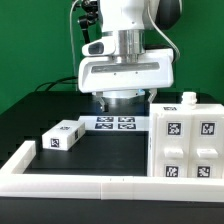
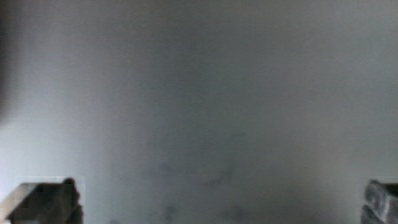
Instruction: Assemble cabinet
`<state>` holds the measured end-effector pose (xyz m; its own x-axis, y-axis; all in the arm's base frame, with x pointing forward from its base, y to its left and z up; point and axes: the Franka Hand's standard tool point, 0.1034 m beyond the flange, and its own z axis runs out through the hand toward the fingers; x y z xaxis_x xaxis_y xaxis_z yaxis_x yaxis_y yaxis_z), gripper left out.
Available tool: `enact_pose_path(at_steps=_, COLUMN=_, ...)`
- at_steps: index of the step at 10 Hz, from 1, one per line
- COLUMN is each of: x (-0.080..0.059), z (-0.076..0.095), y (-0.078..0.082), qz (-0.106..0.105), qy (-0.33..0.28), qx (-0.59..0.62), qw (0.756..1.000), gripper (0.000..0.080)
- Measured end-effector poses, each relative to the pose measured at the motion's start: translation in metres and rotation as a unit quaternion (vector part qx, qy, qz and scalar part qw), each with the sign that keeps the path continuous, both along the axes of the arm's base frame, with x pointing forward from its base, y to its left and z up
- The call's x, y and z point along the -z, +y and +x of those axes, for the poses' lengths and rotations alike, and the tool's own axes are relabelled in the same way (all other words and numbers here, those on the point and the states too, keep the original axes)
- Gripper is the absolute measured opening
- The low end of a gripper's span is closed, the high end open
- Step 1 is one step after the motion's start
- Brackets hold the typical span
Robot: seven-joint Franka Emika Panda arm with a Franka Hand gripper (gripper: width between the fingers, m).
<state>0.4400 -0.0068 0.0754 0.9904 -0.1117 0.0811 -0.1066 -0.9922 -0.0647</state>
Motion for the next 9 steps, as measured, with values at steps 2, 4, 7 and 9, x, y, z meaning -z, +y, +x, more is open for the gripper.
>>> enact_pose_path(at_steps=2, x=0.003, z=-0.006, y=-0.033, qz=0.002, qy=0.007, qx=0.061, qw=0.998, gripper=0.0797)
enact_pose_path(at_steps=4, x=0.002, z=-0.007, y=-0.061, qz=-0.003, qy=0.007, qx=0.077, qw=0.997, gripper=0.0797)
enact_pose_path(at_steps=7, x=0.001, z=-0.005, y=-0.07, qz=-0.008, qy=0.004, qx=0.066, qw=0.998, gripper=0.0797)
enact_pose_path(at_steps=9, x=0.001, z=-0.005, y=-0.07, qz=-0.008, qy=0.004, qx=0.064, qw=0.998, gripper=0.0797)
